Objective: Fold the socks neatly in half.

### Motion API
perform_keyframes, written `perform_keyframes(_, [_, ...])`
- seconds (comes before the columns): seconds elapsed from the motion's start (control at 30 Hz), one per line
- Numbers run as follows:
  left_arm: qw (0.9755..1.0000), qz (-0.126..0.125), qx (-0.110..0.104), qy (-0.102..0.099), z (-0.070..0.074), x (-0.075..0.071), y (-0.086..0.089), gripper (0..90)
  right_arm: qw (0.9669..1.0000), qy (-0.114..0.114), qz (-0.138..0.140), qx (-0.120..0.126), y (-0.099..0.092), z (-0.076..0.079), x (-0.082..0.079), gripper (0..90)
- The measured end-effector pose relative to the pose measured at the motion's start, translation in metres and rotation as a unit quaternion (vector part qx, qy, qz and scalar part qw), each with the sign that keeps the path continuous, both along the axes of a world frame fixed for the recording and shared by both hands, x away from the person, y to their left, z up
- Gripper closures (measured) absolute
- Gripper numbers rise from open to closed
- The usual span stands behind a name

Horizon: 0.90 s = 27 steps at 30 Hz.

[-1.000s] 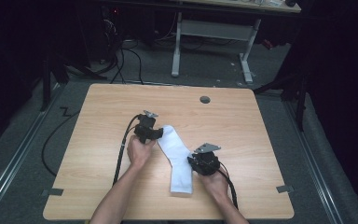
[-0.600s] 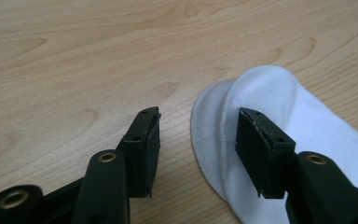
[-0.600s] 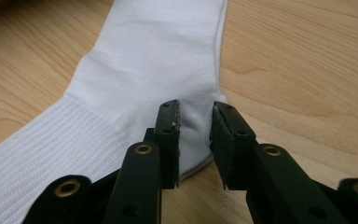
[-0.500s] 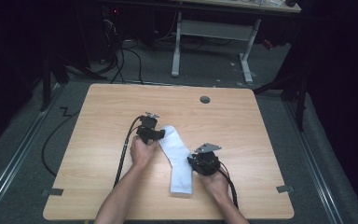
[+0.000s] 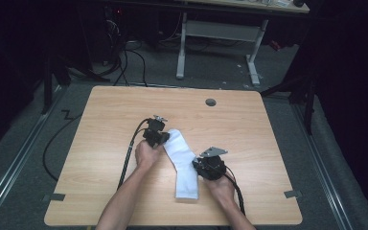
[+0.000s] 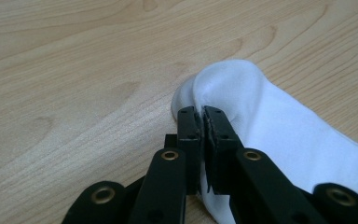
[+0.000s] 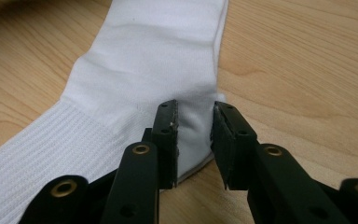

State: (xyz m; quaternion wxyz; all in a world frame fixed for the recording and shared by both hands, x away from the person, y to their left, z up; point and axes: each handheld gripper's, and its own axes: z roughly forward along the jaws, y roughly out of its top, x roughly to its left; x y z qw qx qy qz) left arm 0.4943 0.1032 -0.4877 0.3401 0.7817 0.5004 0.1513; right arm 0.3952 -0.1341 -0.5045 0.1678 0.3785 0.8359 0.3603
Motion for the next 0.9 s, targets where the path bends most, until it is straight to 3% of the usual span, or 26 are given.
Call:
perform_keyframes(0.1, [0.9997, 0.006, -0.021, -0.011, 0.005, -0.002, 0.003, 86.6, 1.0000, -0.001, -0.002, 0.001, 0.000, 0.000, 0.000, 70.6])
perform_keyframes(0.27, [0.9989, 0.004, -0.034, -0.033, 0.017, -0.007, 0.005, 87.0, 0.9999, 0.012, -0.003, 0.011, -0.001, 0.001, 0.001, 72.6])
perform_keyframes(0.4, [0.9974, -0.010, -0.051, -0.050, 0.029, -0.013, 0.005, 87.1, 0.9999, 0.014, 0.000, 0.008, -0.001, 0.002, 0.000, 74.4])
perform_keyframes(0.5, [0.9963, -0.018, -0.061, -0.058, 0.034, -0.016, 0.005, 87.1, 0.9999, 0.012, -0.002, 0.009, 0.000, 0.004, -0.001, 75.9])
perform_keyframes(0.63, [0.9947, -0.028, -0.074, -0.066, 0.040, -0.020, 0.007, 87.1, 0.9995, -0.003, -0.003, 0.030, -0.002, 0.012, -0.002, 78.7])
perform_keyframes(0.8, [0.9926, -0.037, -0.087, -0.076, 0.046, -0.024, 0.006, 87.1, 0.9990, -0.011, 0.019, 0.039, 0.011, 0.021, -0.002, 84.9])
perform_keyframes(0.9, [0.9919, -0.047, -0.085, -0.082, 0.051, -0.026, 0.007, 87.1, 0.9989, -0.008, 0.028, 0.036, 0.023, 0.021, 0.002, 87.3])
